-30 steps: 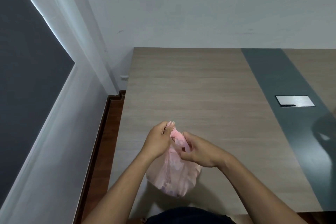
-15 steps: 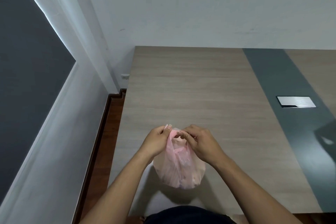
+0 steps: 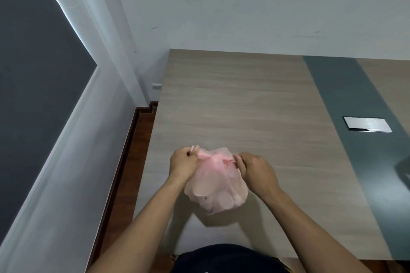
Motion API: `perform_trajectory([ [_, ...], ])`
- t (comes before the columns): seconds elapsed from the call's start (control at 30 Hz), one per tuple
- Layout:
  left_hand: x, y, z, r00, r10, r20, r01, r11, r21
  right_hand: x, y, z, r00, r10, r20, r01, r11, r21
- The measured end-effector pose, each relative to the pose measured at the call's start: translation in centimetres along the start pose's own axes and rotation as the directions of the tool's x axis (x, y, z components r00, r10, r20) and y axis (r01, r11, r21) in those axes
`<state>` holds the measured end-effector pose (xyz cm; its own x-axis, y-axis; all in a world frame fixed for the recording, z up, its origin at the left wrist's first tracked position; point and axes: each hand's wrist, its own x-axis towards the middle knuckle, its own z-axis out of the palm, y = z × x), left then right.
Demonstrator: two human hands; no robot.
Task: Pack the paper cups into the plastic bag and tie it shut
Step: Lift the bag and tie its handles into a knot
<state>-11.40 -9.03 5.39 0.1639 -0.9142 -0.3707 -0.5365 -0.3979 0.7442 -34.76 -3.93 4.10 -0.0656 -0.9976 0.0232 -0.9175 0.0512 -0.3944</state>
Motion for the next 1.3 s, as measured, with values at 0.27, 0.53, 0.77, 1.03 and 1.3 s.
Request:
perform_trajectory([
  [0.27, 1.9, -2.6, -2.1, 0.994, -0.083, -0.068, 0.081, 0.996, -0.028, -0.5, 2.7, -0.2, 0.986, 0.149, 0.075, -0.152, 0.988, 0.035],
  [0.53, -1.0, 0.4, -2.4, 0.971, 0.238, 0.013, -0.224, 0.93, -0.29, -0.5, -1.1, -2.9, 0.996, 0.025, 0.085, -0.06, 0.896, 0.44],
  [0.77, -3.4, 2.9, -0.6, 0.951, 0.269, 0.153, -0.156, 0.844, -0.514, 0.4, -7.1, -4.9, 0.945, 0.104, 0.311, -0.326, 0.203, 0.923],
  [1.03, -3.9, 1.8, 0.5, 0.899, 0.298, 0.32, -0.177, 0.917, -0.357, -0.3, -6.6, -4.9, 0.901, -0.019, 0.434, -0.425, 0.17, 0.889],
  [1.3, -3.7, 1.7, 0.8, 0.965, 0.155, 0.21, -0.048, 0.896, -0.441, -0.2, -5.4, -4.1, 0.891, 0.132, 0.435, -0.455, 0.269, 0.849],
])
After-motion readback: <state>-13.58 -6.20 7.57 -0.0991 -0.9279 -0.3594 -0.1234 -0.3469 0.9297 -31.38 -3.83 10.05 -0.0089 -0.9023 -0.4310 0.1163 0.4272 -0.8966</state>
